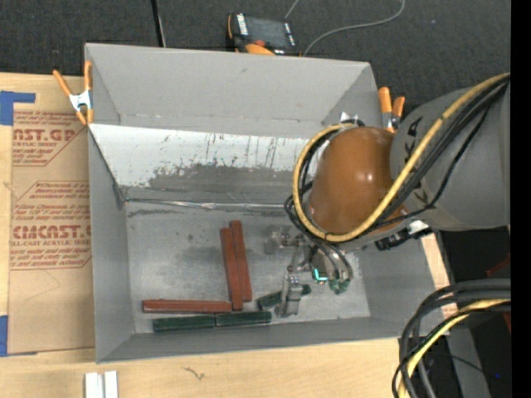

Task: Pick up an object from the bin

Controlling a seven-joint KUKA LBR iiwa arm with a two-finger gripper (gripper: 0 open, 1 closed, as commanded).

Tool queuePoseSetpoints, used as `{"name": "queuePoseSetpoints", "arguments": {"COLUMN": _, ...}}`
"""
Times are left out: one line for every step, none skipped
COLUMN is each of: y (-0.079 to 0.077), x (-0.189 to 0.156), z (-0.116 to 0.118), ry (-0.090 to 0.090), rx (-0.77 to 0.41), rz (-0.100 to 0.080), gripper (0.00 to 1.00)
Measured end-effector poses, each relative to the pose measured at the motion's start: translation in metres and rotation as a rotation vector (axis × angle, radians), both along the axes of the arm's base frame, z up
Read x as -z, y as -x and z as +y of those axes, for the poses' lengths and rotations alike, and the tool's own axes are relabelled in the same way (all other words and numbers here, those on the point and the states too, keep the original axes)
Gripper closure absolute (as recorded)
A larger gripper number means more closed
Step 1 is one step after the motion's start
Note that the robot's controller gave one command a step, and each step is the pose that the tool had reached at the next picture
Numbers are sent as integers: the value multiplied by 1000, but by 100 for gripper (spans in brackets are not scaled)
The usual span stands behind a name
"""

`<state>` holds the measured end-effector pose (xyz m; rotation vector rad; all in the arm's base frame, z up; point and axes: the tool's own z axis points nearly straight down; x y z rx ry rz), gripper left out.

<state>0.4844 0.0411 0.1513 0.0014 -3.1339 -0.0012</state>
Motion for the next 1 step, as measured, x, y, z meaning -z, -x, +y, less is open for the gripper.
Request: {"name": "queuePoseSetpoints", "arguments": {"y": -5, "x": 85, "z": -64, "ry": 0, "rx": -69, "rz": -6, "gripper": 0}}
